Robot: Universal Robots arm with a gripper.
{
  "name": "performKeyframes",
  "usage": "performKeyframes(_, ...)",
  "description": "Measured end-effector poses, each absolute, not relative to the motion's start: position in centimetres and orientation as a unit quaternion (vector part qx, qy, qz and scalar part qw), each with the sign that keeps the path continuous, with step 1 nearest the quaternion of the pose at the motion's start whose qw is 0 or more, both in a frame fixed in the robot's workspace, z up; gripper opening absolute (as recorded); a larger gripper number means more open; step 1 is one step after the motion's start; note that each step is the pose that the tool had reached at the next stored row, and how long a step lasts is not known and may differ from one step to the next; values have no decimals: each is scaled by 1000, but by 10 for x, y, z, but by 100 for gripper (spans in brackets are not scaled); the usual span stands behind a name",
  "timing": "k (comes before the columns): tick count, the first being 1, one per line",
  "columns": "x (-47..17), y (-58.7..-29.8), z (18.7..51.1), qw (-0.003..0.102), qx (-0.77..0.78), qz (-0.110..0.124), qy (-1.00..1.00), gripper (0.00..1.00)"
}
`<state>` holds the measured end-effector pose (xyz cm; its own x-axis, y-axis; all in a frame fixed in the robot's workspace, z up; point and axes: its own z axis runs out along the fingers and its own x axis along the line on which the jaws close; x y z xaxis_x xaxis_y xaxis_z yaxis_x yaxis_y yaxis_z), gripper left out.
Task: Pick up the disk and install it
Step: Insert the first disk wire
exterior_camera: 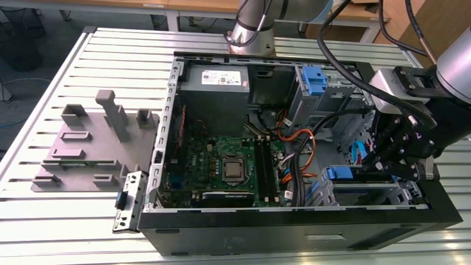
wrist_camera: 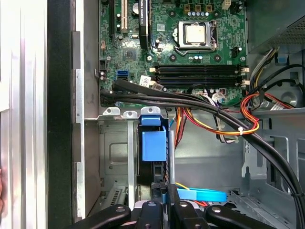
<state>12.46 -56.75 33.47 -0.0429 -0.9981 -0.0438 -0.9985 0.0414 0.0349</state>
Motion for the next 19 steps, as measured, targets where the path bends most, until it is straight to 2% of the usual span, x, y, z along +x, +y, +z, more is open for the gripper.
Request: performKeyframes(19,125,-567,330,4,-692,28,722,16)
